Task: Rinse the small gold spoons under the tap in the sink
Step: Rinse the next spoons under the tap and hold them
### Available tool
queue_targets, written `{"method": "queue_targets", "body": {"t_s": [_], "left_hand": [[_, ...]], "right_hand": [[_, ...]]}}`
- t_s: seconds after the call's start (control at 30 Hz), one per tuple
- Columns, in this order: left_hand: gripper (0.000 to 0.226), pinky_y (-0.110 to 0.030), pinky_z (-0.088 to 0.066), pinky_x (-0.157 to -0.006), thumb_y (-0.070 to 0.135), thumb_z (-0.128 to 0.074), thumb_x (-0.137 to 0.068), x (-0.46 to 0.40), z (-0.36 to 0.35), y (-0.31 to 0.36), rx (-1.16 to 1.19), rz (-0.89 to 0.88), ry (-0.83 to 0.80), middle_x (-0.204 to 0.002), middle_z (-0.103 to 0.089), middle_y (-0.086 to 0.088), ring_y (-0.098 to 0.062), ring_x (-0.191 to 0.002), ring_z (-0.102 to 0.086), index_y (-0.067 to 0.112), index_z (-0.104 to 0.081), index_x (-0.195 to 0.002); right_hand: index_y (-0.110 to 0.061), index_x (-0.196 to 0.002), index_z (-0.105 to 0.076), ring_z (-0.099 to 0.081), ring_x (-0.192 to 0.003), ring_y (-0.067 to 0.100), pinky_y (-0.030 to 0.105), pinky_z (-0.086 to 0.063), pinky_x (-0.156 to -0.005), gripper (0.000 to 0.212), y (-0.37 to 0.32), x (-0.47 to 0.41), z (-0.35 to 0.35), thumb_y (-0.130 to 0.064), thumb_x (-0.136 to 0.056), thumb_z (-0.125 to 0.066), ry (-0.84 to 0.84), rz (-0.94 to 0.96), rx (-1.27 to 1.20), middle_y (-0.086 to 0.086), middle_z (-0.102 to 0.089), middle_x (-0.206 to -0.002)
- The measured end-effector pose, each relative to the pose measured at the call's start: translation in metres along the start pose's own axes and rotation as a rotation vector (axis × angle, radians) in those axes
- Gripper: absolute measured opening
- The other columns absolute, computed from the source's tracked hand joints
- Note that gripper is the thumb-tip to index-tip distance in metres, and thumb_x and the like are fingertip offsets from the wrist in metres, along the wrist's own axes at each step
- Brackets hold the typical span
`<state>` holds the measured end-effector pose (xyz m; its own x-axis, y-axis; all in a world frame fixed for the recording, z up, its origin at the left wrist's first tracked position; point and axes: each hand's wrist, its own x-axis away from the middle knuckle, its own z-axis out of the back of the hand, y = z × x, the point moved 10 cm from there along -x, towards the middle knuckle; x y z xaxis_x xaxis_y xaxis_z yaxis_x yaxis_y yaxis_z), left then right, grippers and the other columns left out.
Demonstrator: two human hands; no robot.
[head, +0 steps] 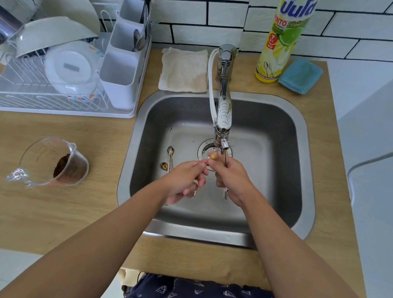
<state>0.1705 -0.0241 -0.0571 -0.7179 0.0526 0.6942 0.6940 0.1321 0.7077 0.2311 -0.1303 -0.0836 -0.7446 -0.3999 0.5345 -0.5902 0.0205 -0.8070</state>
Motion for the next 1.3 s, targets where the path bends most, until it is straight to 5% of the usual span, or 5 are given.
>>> {"method": "queue_targets", "body": {"t_s": [0.3, 0.63, 1.0, 1.17, 1.3], "left_hand": [[0.035, -0.018, -0.024, -0.039, 0.044, -0.045, -0.106, 0.001, -0.005, -0.007, 0.11, 0.044, -0.106, -0.06, -0.041, 0.004, -0.006, -0.036, -0.026, 0.013, -0.058, -0.096], [0.024, -0.019, -0.039, -0.048, 0.033, -0.056, -0.101, -0.018, 0.01, 0.022, -0.336, -0.246, 0.209, -0.062, -0.061, 0.007, -0.009, -0.051, -0.05, 0.013, -0.068, -0.094], [0.017, -0.018, -0.044, -0.046, 0.024, -0.07, -0.096, -0.042, -0.014, 0.02, 0.094, -0.12, 0.216, -0.07, -0.069, -0.006, -0.01, -0.05, -0.064, 0.007, -0.068, -0.09], [0.019, -0.022, -0.06, -0.068, 0.007, -0.055, -0.103, -0.045, -0.029, 0.014, 0.509, -0.064, 0.021, -0.092, -0.077, -0.014, -0.017, -0.084, -0.077, -0.002, -0.059, -0.118], [0.013, -0.02, -0.057, -0.055, 0.013, -0.064, -0.098, -0.044, -0.018, 0.012, 0.385, -0.058, 0.129, -0.078, -0.076, -0.011, -0.014, -0.068, -0.076, 0.002, -0.065, -0.104]], "right_hand": [[-0.011, -0.086, -0.063, -0.025, -0.036, 0.003, 0.018, -0.024, -0.04, 0.026, 0.0, -0.002, 0.007, -0.025, -0.107, -0.056, 0.039, -0.052, -0.238, -0.005, -0.069, -0.064], [-0.031, -0.054, -0.072, -0.029, -0.042, 0.006, 0.02, -0.028, -0.041, 0.038, -0.012, 0.004, 0.023, -0.02, -0.089, -0.08, 0.215, -0.004, -0.079, -0.004, -0.064, -0.064], [-0.013, -0.091, -0.072, -0.027, -0.039, 0.004, 0.02, -0.028, -0.04, 0.016, -0.008, 0.01, 0.084, -0.024, -0.101, -0.066, 0.448, 0.01, -0.251, 0.003, -0.081, -0.095], [-0.015, -0.094, -0.073, -0.029, -0.042, 0.005, 0.02, -0.03, -0.043, 0.016, -0.012, 0.015, 0.091, -0.027, -0.101, -0.066, 0.488, 0.009, -0.232, 0.002, -0.082, -0.097], [-0.012, -0.093, -0.071, -0.027, -0.041, 0.006, 0.021, -0.027, -0.042, 0.014, -0.012, 0.014, 0.08, -0.023, -0.101, -0.066, 0.473, 0.006, -0.252, 0.005, -0.081, -0.097]]}}
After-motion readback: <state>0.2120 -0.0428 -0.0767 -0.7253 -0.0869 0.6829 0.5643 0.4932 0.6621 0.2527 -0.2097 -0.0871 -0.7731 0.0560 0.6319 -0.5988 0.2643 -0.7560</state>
